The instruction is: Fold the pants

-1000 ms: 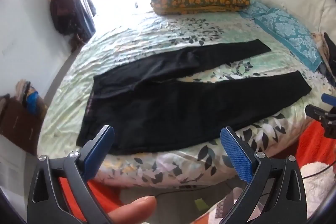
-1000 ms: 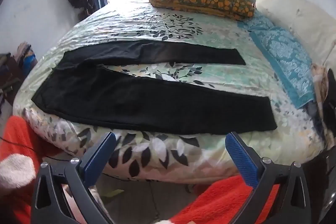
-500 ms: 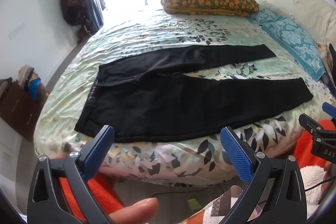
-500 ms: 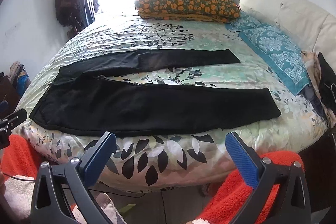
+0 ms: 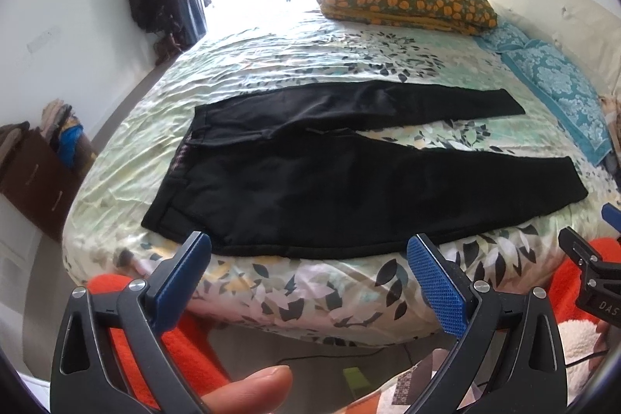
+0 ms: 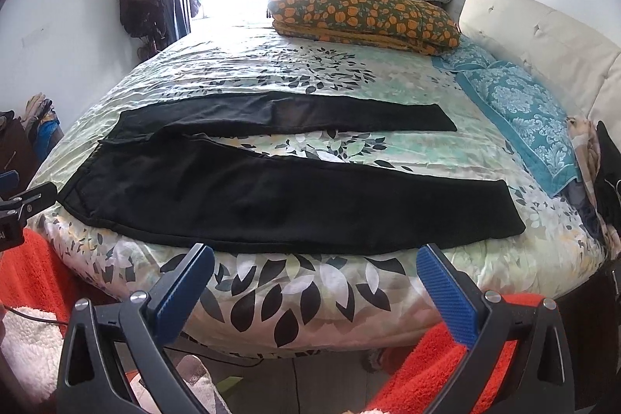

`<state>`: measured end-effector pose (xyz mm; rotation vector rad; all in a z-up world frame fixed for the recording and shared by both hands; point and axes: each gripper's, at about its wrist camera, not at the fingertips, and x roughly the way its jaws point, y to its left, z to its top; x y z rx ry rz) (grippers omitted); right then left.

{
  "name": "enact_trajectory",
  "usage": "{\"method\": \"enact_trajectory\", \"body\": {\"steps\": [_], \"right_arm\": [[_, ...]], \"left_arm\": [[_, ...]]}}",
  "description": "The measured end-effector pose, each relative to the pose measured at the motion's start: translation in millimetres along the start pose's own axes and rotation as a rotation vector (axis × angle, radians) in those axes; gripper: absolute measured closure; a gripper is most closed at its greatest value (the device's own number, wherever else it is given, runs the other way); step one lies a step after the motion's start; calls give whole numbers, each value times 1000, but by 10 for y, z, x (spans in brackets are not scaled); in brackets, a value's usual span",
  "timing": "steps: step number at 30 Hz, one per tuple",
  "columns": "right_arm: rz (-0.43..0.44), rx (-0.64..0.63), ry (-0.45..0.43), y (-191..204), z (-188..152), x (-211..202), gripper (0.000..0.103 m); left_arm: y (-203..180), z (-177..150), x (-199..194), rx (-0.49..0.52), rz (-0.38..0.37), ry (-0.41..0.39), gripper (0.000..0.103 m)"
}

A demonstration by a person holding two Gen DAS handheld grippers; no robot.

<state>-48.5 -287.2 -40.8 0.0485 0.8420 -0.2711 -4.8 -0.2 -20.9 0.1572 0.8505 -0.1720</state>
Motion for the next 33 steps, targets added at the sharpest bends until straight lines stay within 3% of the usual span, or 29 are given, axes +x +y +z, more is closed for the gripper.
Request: {"method": "enact_trajectory", "body": {"steps": [18,33], "right_arm": [[-4,-23,5,29,1,52,0],[4,-35,10,63,8,80,0]], "left_arm": [[-27,-13,13,16,7,-10,1],[-54,-51,74,15,-6,32,1]]}}
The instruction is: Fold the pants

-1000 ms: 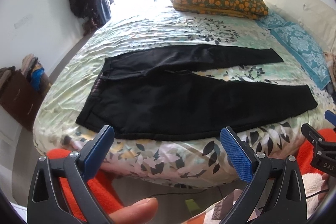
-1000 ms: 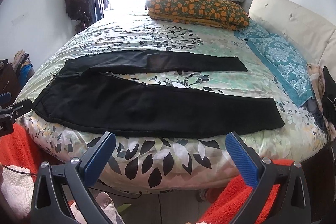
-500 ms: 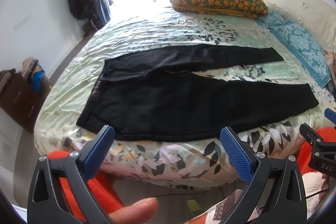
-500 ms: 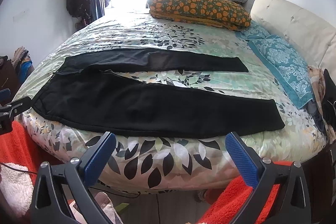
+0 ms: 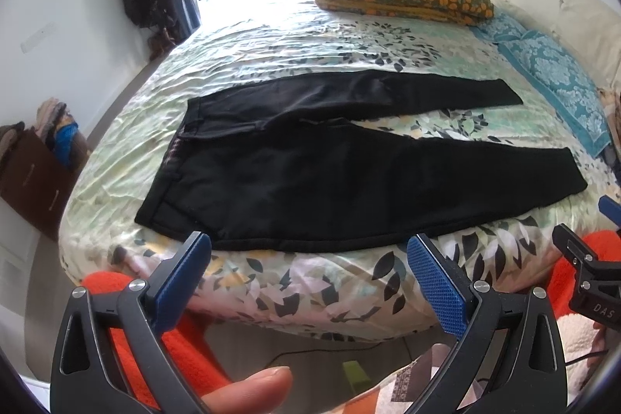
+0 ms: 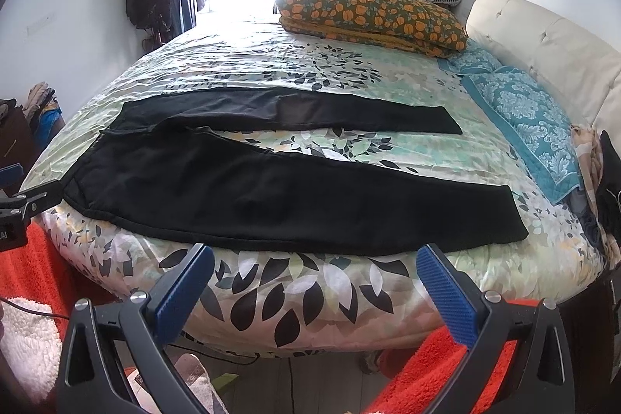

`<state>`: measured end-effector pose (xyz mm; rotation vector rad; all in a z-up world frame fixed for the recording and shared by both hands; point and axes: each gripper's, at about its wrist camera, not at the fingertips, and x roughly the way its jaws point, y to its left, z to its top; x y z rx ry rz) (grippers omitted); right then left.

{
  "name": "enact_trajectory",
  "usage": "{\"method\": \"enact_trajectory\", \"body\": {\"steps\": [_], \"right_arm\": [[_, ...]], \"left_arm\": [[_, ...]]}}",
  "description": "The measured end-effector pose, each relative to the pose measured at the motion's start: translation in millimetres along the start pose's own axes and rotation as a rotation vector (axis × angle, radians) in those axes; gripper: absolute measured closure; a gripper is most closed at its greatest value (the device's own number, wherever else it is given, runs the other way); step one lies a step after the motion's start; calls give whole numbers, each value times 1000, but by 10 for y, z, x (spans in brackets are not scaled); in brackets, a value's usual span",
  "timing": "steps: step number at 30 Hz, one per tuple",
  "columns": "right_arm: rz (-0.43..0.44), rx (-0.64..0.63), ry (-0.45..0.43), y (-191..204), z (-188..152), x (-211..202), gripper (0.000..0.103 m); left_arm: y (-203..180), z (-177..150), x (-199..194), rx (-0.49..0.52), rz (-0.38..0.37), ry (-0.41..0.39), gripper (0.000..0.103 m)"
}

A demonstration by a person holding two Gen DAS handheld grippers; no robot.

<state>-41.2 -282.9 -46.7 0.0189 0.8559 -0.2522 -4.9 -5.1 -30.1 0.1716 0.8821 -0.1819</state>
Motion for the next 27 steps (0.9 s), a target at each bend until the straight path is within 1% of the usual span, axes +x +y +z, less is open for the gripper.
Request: {"method": "enact_trajectory", "body": {"steps": [8,14,18,27], "right_arm": [[-9,17,-11,-17,-31,-15,0],[-24,57,-33,-94,-18,-50,0],[-26,73,-19,-121,-16,-21,0],[-23,62,-16,-98,-16,1,0]], "left_arm": [[0,12,-18,3,0,-17,1],[15,16,-17,1,1,-10,1],[25,27,-5,0,5,-6,1],[27,28,19,3,7,-1,1]]}}
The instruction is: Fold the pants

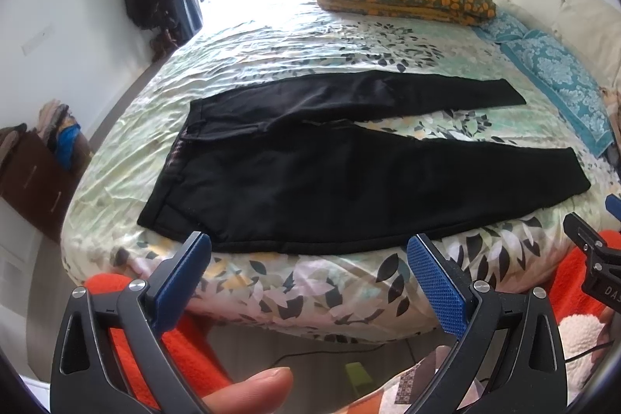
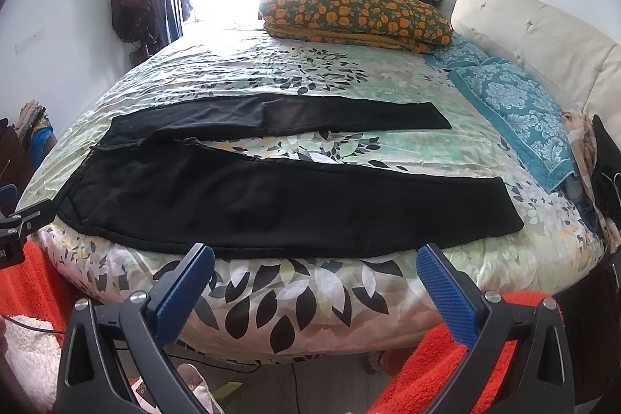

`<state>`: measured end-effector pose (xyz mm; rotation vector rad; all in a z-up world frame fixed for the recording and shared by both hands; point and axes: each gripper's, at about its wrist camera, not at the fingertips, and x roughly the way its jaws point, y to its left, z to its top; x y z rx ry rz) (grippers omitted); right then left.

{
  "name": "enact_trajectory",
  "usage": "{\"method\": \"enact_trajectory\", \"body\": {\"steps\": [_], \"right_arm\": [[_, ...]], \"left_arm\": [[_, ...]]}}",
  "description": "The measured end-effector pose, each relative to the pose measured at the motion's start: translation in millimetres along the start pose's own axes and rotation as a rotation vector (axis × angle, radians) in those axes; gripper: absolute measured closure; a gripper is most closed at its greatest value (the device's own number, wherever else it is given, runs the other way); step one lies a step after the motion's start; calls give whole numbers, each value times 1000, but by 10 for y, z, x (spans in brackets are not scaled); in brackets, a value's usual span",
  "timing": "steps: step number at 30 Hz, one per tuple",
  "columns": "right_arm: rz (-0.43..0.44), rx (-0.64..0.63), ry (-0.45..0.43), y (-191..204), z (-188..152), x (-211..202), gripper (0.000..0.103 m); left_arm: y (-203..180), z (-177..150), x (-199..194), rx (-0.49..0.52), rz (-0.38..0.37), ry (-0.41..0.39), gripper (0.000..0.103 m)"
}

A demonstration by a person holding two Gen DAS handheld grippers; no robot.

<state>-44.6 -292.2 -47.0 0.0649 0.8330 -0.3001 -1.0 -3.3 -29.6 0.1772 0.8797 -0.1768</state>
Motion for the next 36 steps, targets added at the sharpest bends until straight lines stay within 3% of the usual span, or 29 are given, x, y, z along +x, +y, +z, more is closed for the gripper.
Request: {"method": "enact_trajectory", "body": {"steps": [36], "right_arm": [[-4,15,2,-30,1,11,0]], "left_arm": [[2,-13,72,14,18,16,1]]}}
